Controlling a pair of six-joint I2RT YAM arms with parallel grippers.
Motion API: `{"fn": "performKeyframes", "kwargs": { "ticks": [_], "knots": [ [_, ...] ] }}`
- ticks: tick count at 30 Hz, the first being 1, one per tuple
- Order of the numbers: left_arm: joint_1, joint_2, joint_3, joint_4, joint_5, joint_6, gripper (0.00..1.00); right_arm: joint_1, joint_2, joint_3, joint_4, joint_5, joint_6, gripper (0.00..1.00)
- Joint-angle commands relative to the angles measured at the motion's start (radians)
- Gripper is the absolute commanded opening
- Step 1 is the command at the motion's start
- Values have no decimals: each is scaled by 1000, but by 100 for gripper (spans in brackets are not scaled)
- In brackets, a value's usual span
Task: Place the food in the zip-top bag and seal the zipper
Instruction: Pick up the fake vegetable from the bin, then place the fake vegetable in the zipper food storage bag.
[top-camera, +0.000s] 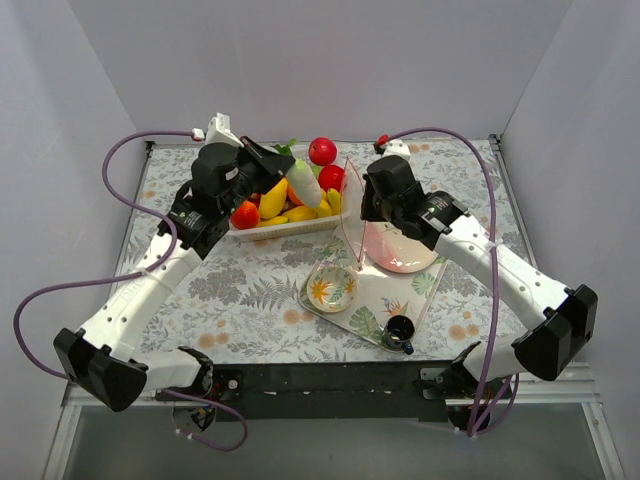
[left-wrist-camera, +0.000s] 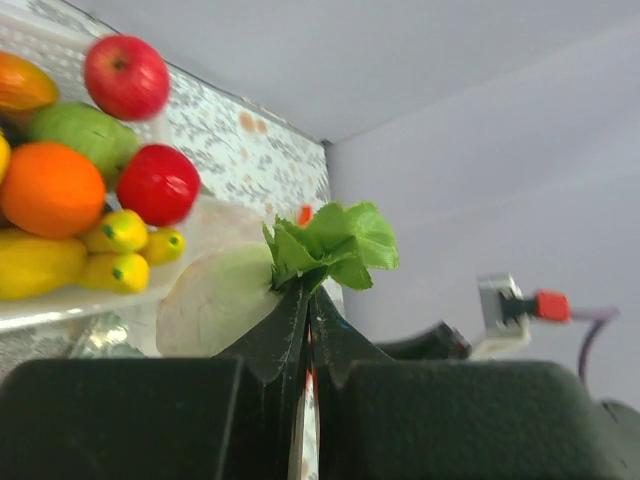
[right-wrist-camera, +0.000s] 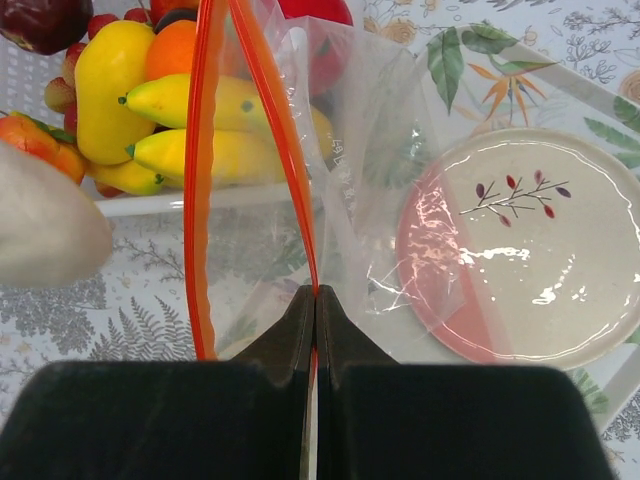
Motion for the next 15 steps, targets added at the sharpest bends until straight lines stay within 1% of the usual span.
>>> {"fn": "performKeyframes", "kwargs": {
  "ticks": [1,6,12,15],
  "knots": [
    [-79,-36,50,-42,44,19,0,-7,18,0,86,-57,49,1],
    [-161,-24,76,-48,1,12,0,-10,34,0,93,-64,66,1],
    [-207,21,74,-48,-54,16,0,-12,38,0,90,-74,80,1],
    [-210,50,61,-29,-67,16,0,-10,26,-3,86,-85,91,1]
  ]
}}
